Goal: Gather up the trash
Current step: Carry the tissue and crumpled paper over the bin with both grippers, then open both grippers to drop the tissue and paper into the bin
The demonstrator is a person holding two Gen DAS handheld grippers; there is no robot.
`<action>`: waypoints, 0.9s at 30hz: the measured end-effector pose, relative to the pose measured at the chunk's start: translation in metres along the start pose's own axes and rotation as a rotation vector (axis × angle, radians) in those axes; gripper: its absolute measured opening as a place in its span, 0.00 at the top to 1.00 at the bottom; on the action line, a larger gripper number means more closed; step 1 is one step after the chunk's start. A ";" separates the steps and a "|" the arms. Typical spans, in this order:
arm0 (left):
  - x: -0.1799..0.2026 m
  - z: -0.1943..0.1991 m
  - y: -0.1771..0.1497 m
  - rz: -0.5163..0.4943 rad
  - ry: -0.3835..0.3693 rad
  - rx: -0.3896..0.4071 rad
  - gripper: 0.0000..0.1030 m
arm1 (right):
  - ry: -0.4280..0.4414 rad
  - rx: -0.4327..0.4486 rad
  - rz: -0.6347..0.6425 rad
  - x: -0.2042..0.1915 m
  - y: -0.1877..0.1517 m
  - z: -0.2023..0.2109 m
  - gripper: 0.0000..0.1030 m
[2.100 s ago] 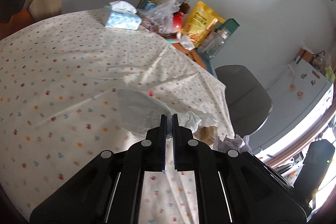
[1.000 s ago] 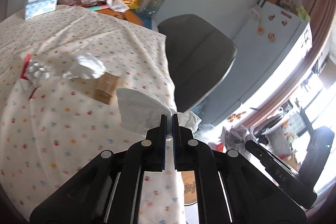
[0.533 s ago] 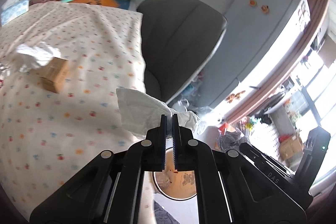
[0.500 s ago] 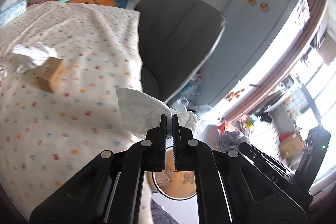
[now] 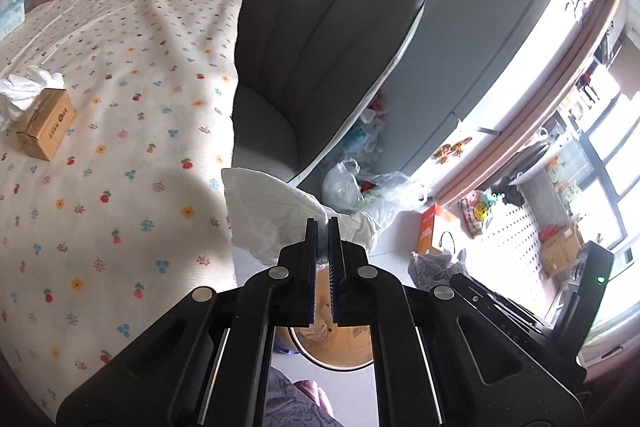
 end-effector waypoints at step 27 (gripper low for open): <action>0.094 -0.077 -0.025 -0.162 -0.097 -0.189 0.94 | -0.083 -0.008 -0.207 0.101 -0.007 -0.005 0.49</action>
Point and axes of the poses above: each gripper's, at about its wrist camera, not at the fingertips, and z roughly against the way its jaws point, x to its right, y to its top, the point moved 7 cm from there along -z, roughly the way its jaws point, and after that the axes turned 11 degrees about -y, right-handed, at the moved point
